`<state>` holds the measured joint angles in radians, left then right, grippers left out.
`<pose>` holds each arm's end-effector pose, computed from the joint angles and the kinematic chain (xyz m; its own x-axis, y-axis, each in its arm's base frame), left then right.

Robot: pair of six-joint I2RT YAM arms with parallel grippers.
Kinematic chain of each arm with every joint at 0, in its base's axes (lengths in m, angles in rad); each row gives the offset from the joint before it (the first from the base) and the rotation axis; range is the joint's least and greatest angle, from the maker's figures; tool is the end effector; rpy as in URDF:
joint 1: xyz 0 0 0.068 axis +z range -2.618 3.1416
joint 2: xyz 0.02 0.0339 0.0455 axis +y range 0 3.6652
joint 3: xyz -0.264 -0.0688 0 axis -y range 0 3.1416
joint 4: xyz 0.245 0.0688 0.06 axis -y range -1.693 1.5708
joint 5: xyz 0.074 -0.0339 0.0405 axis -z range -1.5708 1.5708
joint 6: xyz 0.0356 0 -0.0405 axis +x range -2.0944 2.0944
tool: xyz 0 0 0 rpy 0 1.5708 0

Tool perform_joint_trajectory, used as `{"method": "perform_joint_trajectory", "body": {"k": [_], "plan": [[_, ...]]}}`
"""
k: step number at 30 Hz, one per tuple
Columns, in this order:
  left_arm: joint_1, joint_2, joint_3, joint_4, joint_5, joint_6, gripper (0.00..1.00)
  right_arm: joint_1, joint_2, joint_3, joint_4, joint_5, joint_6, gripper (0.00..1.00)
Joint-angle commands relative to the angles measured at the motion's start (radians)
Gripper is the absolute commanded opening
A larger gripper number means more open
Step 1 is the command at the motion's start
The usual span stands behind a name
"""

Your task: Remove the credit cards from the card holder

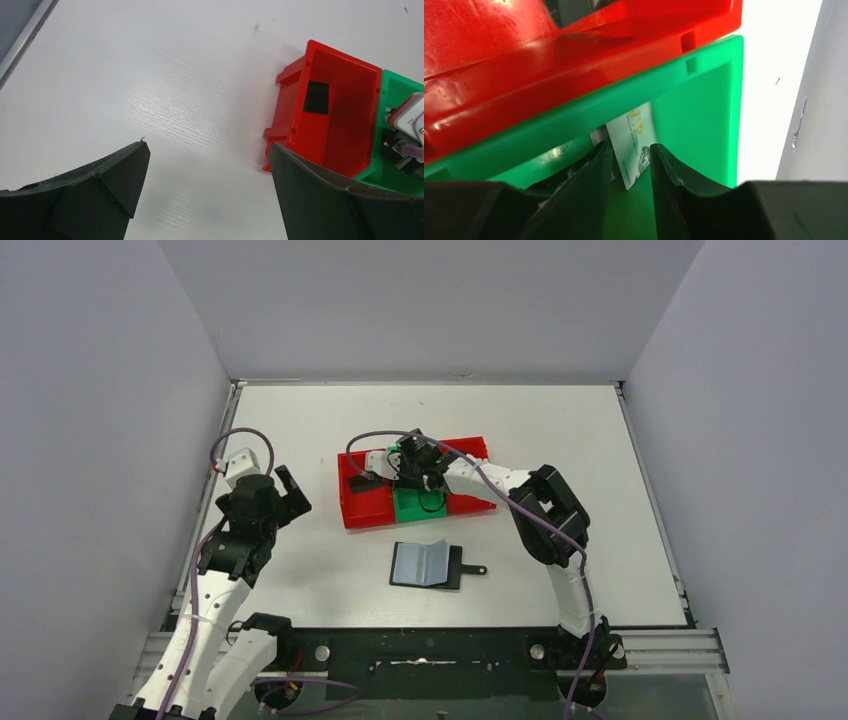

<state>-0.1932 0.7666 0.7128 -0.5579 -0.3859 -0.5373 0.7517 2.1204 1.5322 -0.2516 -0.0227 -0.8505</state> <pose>0.1648 -0.0186 0.2819 -0.4204 -0.4009 -0.8139 -0.3954 0.8884 -0.2333 0.3415 0.3203 0.1710 0.1627 -0.8765 -0.4531 -0.8664 0.0928 -0.4906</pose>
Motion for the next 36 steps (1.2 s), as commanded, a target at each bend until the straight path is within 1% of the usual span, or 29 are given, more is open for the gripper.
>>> {"method": "perform_joint_trajectory", "body": {"k": [1,5,9,12,13,14,15,18,19,20,21,24,26,27,31,36], "plan": [[0.01,-0.01,0.021,0.042,0.012,0.01,0.93,-0.014,-0.088,0.026,0.003,-0.061,0.063,0.35],[0.011,-0.006,0.018,0.047,0.02,0.012,0.93,-0.016,-0.138,0.013,0.023,-0.095,0.134,0.37],[0.011,0.001,0.016,0.053,0.035,0.016,0.93,-0.014,-0.233,-0.045,0.113,-0.098,0.263,0.39],[0.012,0.003,0.016,0.052,0.039,0.017,0.93,-0.007,-0.328,-0.12,0.195,-0.094,0.447,0.42],[0.013,0.003,0.016,0.054,0.038,0.016,0.92,-0.004,-0.364,-0.147,0.217,-0.094,0.537,0.44],[0.012,0.005,0.015,0.054,0.039,0.017,0.92,0.003,-0.392,-0.172,0.231,-0.085,0.642,0.49],[0.012,0.005,0.014,0.055,0.041,0.017,0.92,0.009,-0.418,-0.184,0.226,-0.065,0.776,0.51],[0.016,0.013,0.016,0.055,0.041,0.019,0.93,0.019,-0.465,-0.209,0.141,-0.103,1.142,0.52],[0.018,0.017,0.016,0.056,0.043,0.02,0.92,0.037,-0.477,-0.231,0.114,-0.075,1.245,0.52],[0.018,0.017,0.016,0.056,0.044,0.019,0.92,0.07,-0.496,-0.282,0.099,-0.016,1.343,0.52],[0.02,0.02,0.017,0.055,0.045,0.019,0.92,0.115,-0.514,-0.325,0.095,0.062,1.397,0.53],[0.022,0.025,0.015,0.056,0.049,0.019,0.92,0.261,-0.526,-0.358,-0.022,0.334,1.531,0.59],[0.023,0.028,0.014,0.059,0.058,0.02,0.92,0.318,-0.503,-0.362,-0.12,0.399,1.64,0.6],[0.023,0.032,0.015,0.06,0.061,0.021,0.92,0.342,-0.494,-0.366,-0.144,0.423,1.696,0.6],[0.024,0.038,0.016,0.061,0.069,0.023,0.93,0.405,-0.437,-0.359,-0.219,0.46,1.789,0.6],[0.026,0.043,0.016,0.059,0.07,0.023,0.93,0.426,-0.374,-0.317,-0.324,0.485,1.834,0.6]]}}
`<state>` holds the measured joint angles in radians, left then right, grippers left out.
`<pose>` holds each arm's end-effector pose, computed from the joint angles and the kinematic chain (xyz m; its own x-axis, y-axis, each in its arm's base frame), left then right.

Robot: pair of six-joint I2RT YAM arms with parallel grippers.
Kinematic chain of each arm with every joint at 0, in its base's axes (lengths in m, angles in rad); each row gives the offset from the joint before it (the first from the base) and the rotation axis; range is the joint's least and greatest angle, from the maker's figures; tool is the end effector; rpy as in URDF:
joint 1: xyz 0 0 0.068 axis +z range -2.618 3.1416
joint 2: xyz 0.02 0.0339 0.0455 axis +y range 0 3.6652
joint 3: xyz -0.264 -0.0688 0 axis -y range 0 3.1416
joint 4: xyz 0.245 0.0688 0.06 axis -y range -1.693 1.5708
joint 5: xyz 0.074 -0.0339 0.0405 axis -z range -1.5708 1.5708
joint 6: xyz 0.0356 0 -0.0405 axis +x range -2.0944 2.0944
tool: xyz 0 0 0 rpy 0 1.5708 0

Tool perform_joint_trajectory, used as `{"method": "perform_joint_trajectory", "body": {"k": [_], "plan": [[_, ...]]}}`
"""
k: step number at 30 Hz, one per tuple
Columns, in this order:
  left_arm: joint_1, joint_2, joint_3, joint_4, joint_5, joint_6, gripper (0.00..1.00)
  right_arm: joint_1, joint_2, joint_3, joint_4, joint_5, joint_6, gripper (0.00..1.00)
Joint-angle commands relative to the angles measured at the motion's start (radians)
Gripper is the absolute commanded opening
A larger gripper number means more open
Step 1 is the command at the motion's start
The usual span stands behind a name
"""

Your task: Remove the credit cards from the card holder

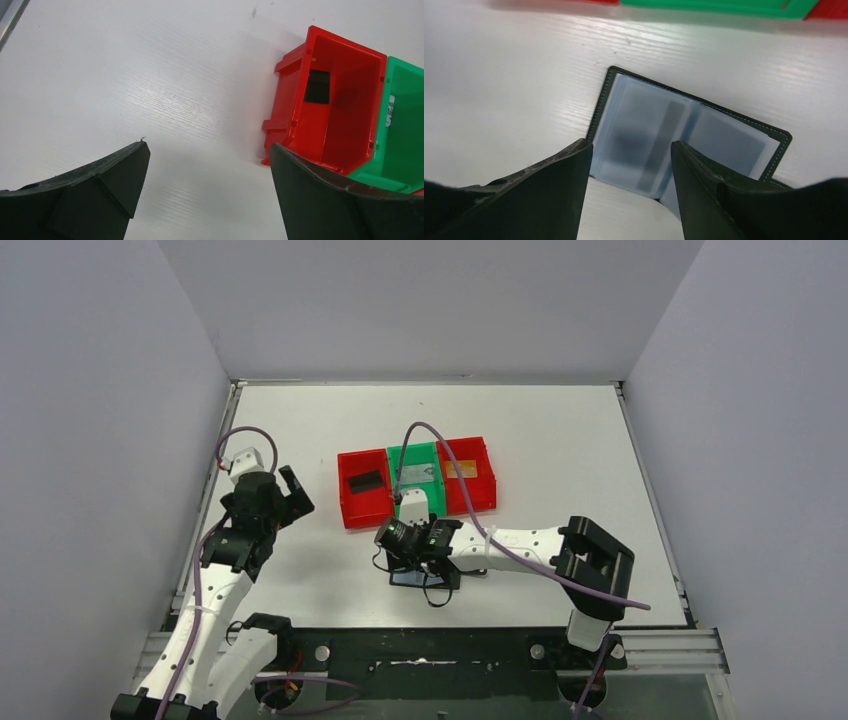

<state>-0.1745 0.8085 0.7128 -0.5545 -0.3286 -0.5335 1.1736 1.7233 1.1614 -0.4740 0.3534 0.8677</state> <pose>0.1724 -0.0187 0.2756 -0.4682 -0.4062 -0.7847 -0.3795 0.8944 -0.2366 0.1484 0.3218 0.2023 -0.8231 -0.1120 -0.5567 -0.2614 0.9451 0.1963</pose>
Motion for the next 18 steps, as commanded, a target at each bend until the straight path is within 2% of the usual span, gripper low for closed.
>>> {"method": "perform_joint_trajectory", "body": {"k": [1,18], "plan": [[0.008,0.001,0.017,0.056,0.014,0.02,0.93,0.003,0.034,0.055,-0.102,0.101,0.11,0.6],[0.01,-0.003,0.014,0.059,0.018,0.021,0.92,-0.026,0.126,0.04,-0.043,-0.021,0.054,0.6]]}}
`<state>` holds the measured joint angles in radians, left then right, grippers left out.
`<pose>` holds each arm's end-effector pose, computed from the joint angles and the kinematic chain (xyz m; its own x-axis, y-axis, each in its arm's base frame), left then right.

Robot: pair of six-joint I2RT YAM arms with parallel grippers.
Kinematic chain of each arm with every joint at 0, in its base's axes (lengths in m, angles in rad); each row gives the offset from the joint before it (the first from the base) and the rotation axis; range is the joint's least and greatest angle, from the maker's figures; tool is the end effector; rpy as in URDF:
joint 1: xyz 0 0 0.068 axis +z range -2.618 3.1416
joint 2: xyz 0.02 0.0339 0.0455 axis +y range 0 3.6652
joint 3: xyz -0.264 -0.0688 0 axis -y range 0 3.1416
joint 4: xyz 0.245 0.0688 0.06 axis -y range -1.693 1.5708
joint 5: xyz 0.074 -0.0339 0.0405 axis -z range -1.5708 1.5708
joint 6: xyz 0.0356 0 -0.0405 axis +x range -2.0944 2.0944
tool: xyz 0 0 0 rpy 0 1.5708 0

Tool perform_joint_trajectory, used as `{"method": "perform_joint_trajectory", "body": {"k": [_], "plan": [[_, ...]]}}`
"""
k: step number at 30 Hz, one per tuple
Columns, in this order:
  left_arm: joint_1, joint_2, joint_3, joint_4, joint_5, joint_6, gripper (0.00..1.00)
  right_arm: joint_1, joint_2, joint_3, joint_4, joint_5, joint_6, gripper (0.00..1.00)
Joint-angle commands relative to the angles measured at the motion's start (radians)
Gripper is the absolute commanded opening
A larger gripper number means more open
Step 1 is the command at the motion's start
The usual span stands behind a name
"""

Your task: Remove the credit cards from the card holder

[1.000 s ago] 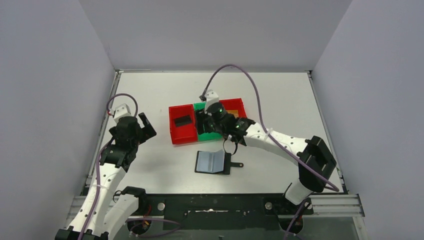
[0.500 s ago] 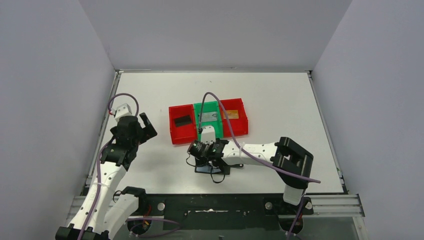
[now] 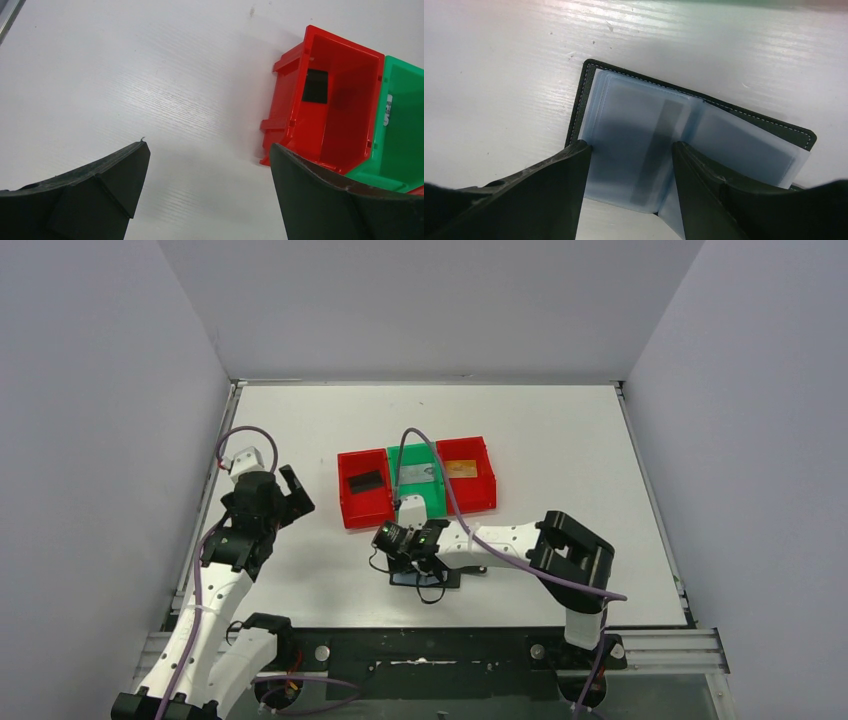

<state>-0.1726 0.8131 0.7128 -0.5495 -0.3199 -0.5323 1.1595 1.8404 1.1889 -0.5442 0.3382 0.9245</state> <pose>0.1735 -0.0189 0.2752 -0.4711 -0.4069 -0.7826 -0.3746 0.8956 -0.2401 0.1551 0.3261 0.1670 -0.8755 -0.1236 -0.4671 -0.1945 0.9751 0.1066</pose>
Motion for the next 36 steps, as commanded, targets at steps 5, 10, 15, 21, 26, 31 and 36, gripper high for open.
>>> {"method": "perform_joint_trajectory", "body": {"k": [5,10,15,21,26,31,36], "plan": [[0.008,-0.005,0.014,0.056,0.013,0.02,0.92,-0.014,0.005,-0.01,0.026,0.002,0.013,0.52],[0.01,-0.005,0.013,0.057,0.019,0.022,0.92,-0.014,-0.019,-0.032,0.063,-0.002,0.002,0.33],[0.01,-0.005,0.012,0.056,0.026,0.022,0.92,-0.016,-0.051,-0.05,0.104,-0.012,-0.015,0.26],[0.007,-0.003,0.007,0.1,0.21,0.053,0.92,-0.064,-0.144,-0.167,0.287,-0.124,-0.057,0.25],[0.002,0.009,-0.022,0.194,0.508,0.045,0.87,-0.154,-0.256,-0.38,0.676,-0.379,-0.102,0.25],[-0.089,0.034,-0.032,0.247,0.608,0.055,0.85,-0.217,-0.291,-0.51,0.89,-0.522,-0.078,0.25],[-0.284,0.103,-0.031,0.287,0.575,0.031,0.85,-0.259,-0.295,-0.603,1.045,-0.598,-0.044,0.25]]}}
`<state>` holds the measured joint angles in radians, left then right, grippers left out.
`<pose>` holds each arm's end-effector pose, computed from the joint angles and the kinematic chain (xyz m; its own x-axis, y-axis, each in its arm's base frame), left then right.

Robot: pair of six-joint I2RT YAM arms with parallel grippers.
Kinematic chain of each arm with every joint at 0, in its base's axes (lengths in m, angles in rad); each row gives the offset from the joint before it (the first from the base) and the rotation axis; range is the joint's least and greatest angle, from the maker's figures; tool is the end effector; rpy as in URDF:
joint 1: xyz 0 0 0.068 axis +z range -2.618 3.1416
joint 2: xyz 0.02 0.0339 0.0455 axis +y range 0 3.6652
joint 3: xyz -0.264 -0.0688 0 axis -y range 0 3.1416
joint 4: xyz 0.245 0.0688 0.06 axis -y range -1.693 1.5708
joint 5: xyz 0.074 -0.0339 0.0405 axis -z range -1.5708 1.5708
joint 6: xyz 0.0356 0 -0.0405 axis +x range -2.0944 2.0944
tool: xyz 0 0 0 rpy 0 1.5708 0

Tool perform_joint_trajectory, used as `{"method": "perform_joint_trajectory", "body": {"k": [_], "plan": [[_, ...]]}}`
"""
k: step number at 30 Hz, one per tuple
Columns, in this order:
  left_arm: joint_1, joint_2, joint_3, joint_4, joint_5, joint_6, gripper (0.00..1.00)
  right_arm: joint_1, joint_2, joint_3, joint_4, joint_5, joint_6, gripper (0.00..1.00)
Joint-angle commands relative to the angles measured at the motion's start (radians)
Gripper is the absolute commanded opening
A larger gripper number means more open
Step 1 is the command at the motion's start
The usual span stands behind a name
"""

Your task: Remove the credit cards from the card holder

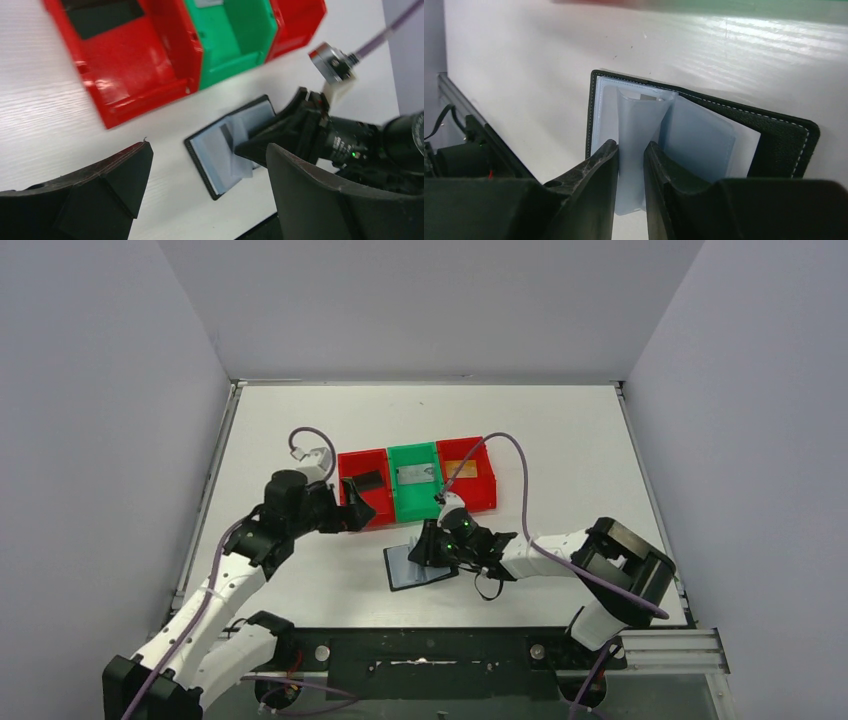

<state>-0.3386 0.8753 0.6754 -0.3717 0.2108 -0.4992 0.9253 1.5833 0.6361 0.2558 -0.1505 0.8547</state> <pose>0.1809 -0.0716 0.2675 -0.6830 -0.2558 -0.6842 0.1866 0.8445 -0.5020 0.1757 0.2422 0.1440 -0.9000 0.0447 -0.4336 -0.2747 0.7141 0.6439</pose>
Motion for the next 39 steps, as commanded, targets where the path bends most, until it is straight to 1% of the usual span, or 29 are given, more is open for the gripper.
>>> {"method": "perform_joint_trajectory", "body": {"k": [1,3,7,10,13,17,20,22,25,29,33,39], "plan": [[-0.161,0.057,0.001,0.124,0.026,-0.019,0.85,-0.033,-0.039,-0.065,0.272,-0.121,0.033,0.26],[-0.228,0.09,-0.013,0.181,0.009,-0.067,0.84,-0.045,-0.041,-0.093,0.321,-0.139,0.045,0.26],[-0.312,0.169,-0.062,0.272,-0.01,-0.194,0.81,-0.066,-0.032,-0.135,0.393,-0.166,0.064,0.26],[-0.331,0.229,-0.088,0.341,0.007,-0.273,0.77,-0.075,-0.02,-0.151,0.431,-0.184,0.074,0.26],[-0.343,0.269,-0.098,0.347,-0.036,-0.36,0.7,-0.081,-0.012,-0.161,0.455,-0.191,0.081,0.27],[-0.346,0.306,-0.13,0.388,-0.08,-0.487,0.67,-0.087,0.005,-0.167,0.481,-0.206,0.084,0.27],[-0.345,0.339,-0.155,0.472,-0.061,-0.559,0.65,-0.09,0.014,-0.167,0.492,-0.214,0.086,0.28],[-0.347,0.364,-0.161,0.507,-0.047,-0.579,0.62,-0.091,0.016,-0.169,0.498,-0.219,0.087,0.28],[-0.347,0.402,-0.172,0.542,-0.026,-0.606,0.62,-0.095,0.019,-0.176,0.506,-0.22,0.091,0.28],[-0.349,0.441,-0.183,0.626,0.018,-0.615,0.61,-0.101,0.026,-0.182,0.525,-0.229,0.096,0.3],[-0.349,0.483,-0.171,0.694,0.071,-0.61,0.58,-0.104,0.032,-0.179,0.526,-0.237,0.095,0.32],[-0.349,0.516,-0.169,0.743,0.123,-0.618,0.38,-0.106,0.035,-0.18,0.533,-0.247,0.093,0.34]]}}
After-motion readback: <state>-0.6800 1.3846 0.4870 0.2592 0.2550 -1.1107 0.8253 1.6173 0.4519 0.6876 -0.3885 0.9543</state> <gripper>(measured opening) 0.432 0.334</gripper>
